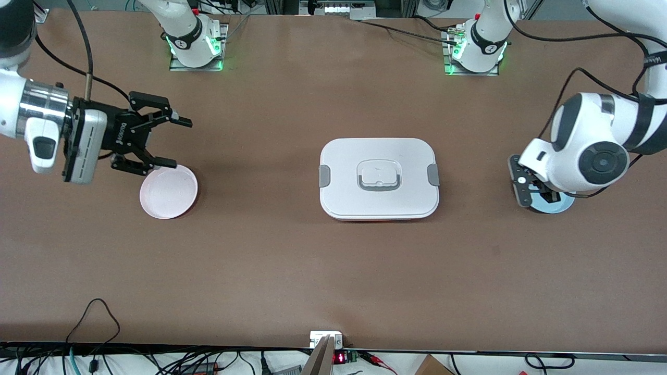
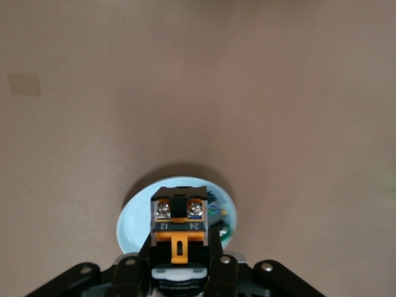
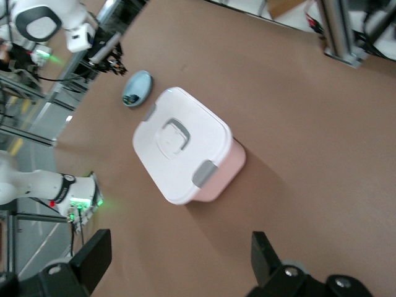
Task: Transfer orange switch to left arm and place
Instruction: 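Lower the switch into the blue dish with the left gripper and release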
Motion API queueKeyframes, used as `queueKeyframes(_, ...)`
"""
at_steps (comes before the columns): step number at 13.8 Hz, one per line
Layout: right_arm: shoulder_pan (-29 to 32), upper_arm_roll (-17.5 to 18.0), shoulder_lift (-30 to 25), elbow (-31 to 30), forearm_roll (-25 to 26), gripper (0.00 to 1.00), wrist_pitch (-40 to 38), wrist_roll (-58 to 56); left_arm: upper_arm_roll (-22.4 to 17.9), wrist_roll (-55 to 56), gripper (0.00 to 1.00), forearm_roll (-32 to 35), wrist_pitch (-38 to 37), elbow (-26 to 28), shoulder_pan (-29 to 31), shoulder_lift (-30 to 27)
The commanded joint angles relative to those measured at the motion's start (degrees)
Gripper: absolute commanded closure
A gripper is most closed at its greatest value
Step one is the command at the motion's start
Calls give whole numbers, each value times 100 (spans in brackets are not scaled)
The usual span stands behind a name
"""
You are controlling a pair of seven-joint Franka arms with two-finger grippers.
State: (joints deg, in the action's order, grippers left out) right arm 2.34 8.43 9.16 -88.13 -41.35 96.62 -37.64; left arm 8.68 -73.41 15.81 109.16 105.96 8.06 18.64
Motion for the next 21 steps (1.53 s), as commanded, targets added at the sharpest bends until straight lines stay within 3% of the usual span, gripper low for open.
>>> queueKeyframes(1, 56, 27, -300, -195, 862, 0, 50, 625, 82, -804, 86, 89, 1357, 941, 642, -97)
queueKeyframes(3, 83, 19, -494, -231, 1320, 0, -99, 898, 73, -1156, 86, 89, 2308, 1330, 959, 69)
queueKeyframes(6, 136, 19, -705, -257, 2347, 0, -406, 1494, 73, -1543, 86, 89, 2828, 1340, 1381, 525)
queueKeyframes(9, 57, 27, -915, -449, 3034, 0, -452, 1934, 73, -1983, 85, 89, 3330, 1314, 1681, 834)
queueKeyframes(14, -277, -51, -1277, -1065, 3730, 0, -425, 3164, 64, -2300, 83, 89, 3797, 1270, 1866, 1116)
queueKeyframes(15, -434, -260, -1277, -1135, 3783, 0, -425, 3271, 64, -2300, 79, 89, 3797, 1252, 1866, 1107)
queueKeyframes(16, -784, -663, -1277, -1171, 3784, 0, -434, 3290, 73, -2292, 64, 80, 3797, 1252, 1875, 1107)
queueKeyframes(17, -1257, -1111, -1268, -1162, 3801, 0, -451, 3281, 81, -2309, 24, 80, 3780, 1243, 1910, 1098)
queueKeyframes(18, -1627, -1498, -1259, -1136, 3932, 0, -425, 3281, 90, -2370, 0, 88, 3701, 1234, 1927, 1063)
queueKeyframes(21, -1746, -1651, -1075, -943, 4372, 0, -137, 3194, 230, -2371, 0, 71, 2869, 902, 1892, 958)
